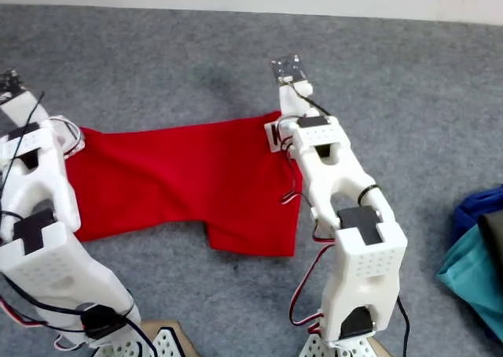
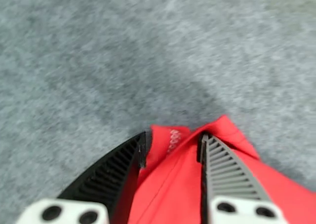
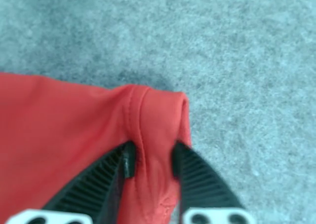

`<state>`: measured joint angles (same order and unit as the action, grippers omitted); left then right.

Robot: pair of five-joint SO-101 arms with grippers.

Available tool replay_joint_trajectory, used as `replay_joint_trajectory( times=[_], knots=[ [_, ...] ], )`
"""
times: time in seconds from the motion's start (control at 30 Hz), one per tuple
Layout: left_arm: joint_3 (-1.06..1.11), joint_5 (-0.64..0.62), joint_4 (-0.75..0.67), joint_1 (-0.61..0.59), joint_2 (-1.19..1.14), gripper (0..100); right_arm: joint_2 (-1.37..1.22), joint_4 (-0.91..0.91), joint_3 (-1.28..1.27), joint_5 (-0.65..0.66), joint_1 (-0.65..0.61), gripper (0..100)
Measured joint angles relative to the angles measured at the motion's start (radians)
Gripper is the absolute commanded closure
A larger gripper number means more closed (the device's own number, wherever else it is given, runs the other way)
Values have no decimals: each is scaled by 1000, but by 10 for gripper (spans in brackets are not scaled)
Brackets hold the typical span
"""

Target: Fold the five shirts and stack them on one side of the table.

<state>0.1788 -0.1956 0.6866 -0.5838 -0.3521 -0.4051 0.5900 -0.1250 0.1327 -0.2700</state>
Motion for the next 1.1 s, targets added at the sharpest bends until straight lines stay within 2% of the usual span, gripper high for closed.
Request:
replay_joint_trajectory(
  times=[0.2,0.57,0.7,0.9,1.1],
  knots=[
    [0,-8,-37,37,0,812,0,0,6,0,25,992],
    [0,-173,-69,44,0,812,0,-26,6,-5,84,992],
    [0,-187,-71,38,0,811,0,-26,6,-5,84,987],
    [0,-189,-107,20,0,807,0,5,6,-5,74,766],
    [0,-192,-107,-5,0,806,8,18,38,-5,69,764]
  ],
)
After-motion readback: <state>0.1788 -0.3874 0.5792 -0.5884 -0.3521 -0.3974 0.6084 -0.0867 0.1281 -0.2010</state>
